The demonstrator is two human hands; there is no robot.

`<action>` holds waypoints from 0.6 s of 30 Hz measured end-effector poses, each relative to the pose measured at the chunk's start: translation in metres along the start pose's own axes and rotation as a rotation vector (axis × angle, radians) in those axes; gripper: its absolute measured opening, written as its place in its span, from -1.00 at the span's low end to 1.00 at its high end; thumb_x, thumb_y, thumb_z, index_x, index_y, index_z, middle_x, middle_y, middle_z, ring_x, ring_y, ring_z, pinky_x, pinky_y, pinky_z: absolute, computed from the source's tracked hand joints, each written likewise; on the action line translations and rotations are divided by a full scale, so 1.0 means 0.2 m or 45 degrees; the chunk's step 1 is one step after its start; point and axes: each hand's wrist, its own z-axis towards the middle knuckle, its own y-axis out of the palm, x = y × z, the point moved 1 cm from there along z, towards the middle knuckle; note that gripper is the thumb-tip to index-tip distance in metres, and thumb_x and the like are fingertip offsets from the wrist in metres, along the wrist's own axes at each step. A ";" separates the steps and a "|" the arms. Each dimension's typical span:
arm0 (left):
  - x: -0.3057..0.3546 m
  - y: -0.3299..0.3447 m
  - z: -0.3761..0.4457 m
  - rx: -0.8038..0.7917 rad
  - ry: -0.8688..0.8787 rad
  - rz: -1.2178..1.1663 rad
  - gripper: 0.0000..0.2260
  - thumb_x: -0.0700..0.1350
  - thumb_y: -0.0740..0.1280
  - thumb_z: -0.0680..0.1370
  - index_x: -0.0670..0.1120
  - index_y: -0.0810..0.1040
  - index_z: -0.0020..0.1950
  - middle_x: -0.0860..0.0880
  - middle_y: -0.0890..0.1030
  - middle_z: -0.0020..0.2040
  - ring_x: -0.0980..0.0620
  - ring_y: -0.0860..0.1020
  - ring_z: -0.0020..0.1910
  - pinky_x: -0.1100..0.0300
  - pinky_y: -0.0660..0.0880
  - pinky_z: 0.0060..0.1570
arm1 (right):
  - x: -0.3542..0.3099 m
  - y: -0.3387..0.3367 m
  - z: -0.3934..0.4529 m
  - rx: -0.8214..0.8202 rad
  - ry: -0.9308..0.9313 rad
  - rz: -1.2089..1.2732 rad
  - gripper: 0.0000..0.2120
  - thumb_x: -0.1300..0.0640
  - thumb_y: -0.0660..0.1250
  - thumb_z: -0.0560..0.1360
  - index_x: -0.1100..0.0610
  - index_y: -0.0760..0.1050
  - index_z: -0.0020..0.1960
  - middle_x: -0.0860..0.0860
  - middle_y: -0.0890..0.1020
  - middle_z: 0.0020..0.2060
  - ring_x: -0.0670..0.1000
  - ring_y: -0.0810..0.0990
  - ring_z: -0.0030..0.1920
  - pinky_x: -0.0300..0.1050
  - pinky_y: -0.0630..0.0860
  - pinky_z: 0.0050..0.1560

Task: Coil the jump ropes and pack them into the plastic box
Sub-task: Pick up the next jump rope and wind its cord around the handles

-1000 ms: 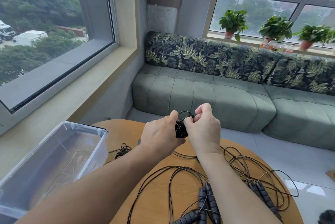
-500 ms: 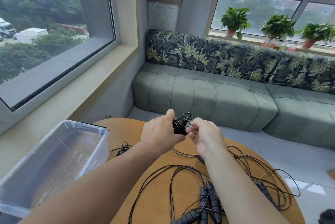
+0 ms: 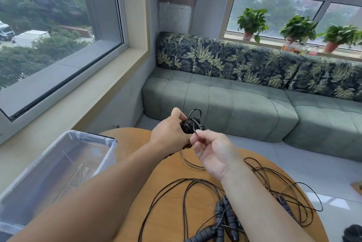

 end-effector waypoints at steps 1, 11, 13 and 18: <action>-0.02 -0.01 0.00 -0.046 -0.004 -0.053 -0.55 0.14 0.48 0.37 0.06 0.34 0.11 0.14 0.58 -0.11 0.05 0.58 -0.12 0.10 0.49 -0.18 | 0.01 -0.02 0.00 0.003 0.011 -0.029 -0.90 0.40 0.26 0.54 0.26 0.44 -0.12 0.10 0.58 -0.41 -0.04 0.59 -0.45 -0.30 0.49 -0.50; -0.06 -0.02 -0.05 -0.228 0.030 -0.261 -0.41 0.17 0.58 0.31 0.19 0.32 0.19 0.16 0.56 -0.01 0.11 0.63 -0.14 0.06 0.63 -0.08 | -0.03 -0.16 0.04 0.218 -0.267 -0.647 -0.83 0.38 0.31 0.51 0.13 0.42 -0.05 0.08 0.57 -0.29 -0.01 0.54 -0.38 -0.19 0.37 -0.46; -0.05 -0.03 -0.06 -0.238 0.057 -0.200 -0.39 0.19 0.56 0.34 0.21 0.29 0.25 0.19 0.52 0.01 0.11 0.61 -0.10 0.06 0.62 -0.05 | -0.05 -0.18 0.05 0.259 -0.338 -0.764 -0.84 0.35 0.33 0.51 0.14 0.45 0.00 0.10 0.59 -0.22 -0.02 0.56 -0.36 -0.17 0.42 -0.42; -0.04 -0.04 -0.08 -0.241 0.070 -0.213 -0.36 0.20 0.52 0.39 0.23 0.25 0.34 0.16 0.51 0.07 0.10 0.60 -0.09 0.12 0.61 -0.04 | -0.08 -0.19 0.08 0.216 -0.286 -0.739 -0.85 0.34 0.33 0.49 0.12 0.46 -0.03 0.10 0.60 -0.26 0.00 0.57 -0.38 -0.17 0.43 -0.44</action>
